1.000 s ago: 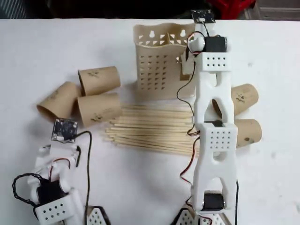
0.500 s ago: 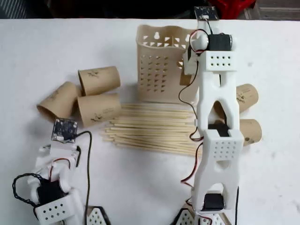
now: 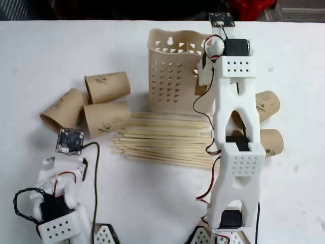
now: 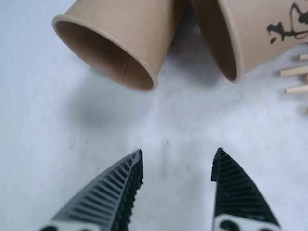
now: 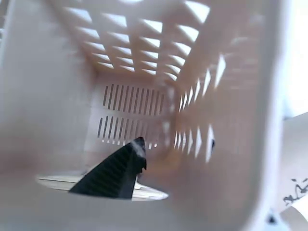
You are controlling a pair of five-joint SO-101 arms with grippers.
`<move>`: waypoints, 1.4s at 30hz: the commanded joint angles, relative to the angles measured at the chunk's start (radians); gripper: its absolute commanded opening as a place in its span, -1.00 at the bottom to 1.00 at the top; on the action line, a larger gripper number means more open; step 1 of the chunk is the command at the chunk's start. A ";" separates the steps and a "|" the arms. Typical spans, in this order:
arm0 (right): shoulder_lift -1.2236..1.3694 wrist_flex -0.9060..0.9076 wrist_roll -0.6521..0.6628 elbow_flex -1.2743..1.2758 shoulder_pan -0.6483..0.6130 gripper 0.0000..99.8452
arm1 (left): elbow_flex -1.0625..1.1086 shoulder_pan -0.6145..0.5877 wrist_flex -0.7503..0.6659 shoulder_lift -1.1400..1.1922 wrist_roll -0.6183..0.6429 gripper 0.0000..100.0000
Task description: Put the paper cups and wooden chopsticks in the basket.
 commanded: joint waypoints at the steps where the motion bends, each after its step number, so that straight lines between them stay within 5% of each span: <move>1: -0.094 -0.054 0.005 0.018 -0.015 -0.61 | -0.002 0.012 -0.025 -0.005 0.012 -0.52; 10: -0.499 -0.274 0.008 0.407 -0.015 -0.61 | -0.002 0.012 -0.025 -0.005 0.012 -0.52; 19: -1.136 -1.113 0.133 1.557 -0.016 -0.61 | -0.002 0.012 -0.025 -0.005 0.012 -0.52; 23: -1.415 -1.300 0.222 1.889 -0.016 -0.61 | -0.002 0.012 -0.025 -0.005 0.012 -0.52; 35: -1.771 -0.947 0.249 1.896 0.024 -0.60 | -0.002 0.012 -0.025 -0.005 0.012 -0.52; 42: -1.779 -0.711 0.511 1.728 0.173 -0.62 | -0.002 0.012 -0.025 -0.005 0.012 -0.52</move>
